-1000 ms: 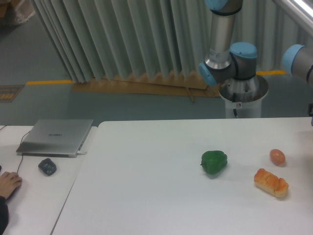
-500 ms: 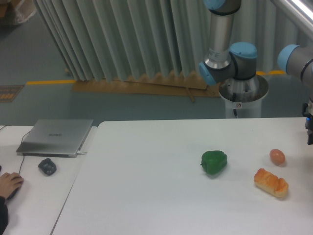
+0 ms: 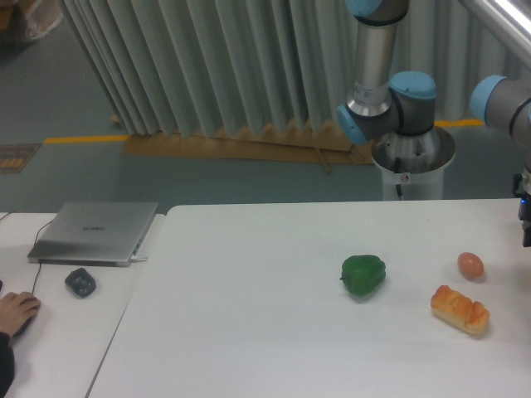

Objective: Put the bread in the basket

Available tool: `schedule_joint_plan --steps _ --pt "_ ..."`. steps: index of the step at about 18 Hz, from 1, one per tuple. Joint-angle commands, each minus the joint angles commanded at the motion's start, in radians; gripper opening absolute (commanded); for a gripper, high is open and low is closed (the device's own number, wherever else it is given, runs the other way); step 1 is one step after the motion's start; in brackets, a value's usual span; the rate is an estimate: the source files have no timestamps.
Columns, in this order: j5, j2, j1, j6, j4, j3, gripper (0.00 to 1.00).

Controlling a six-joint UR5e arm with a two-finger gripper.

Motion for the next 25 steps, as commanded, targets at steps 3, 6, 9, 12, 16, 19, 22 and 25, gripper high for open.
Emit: schedule_joint_plan --steps 3,6,9,12,16,19,22,25 --pt "-0.005 -0.002 -0.003 0.006 0.000 0.005 1.00" --pt "0.004 -0.002 -0.043 0.037 0.000 0.009 1.00" --pt "0.023 -0.012 -0.125 0.025 0.000 0.009 1.00" --pt "0.046 -0.041 -0.175 0.012 0.000 0.031 1.00" --pt "0.147 -0.075 -0.216 0.174 -0.006 0.032 1.00" --pt "0.230 -0.090 -0.247 0.270 -0.023 0.026 1.00" --pt "0.248 -0.112 -0.282 0.272 -0.043 0.026 1.00" --pt "0.251 -0.123 -0.333 0.256 -0.041 0.022 1.00"
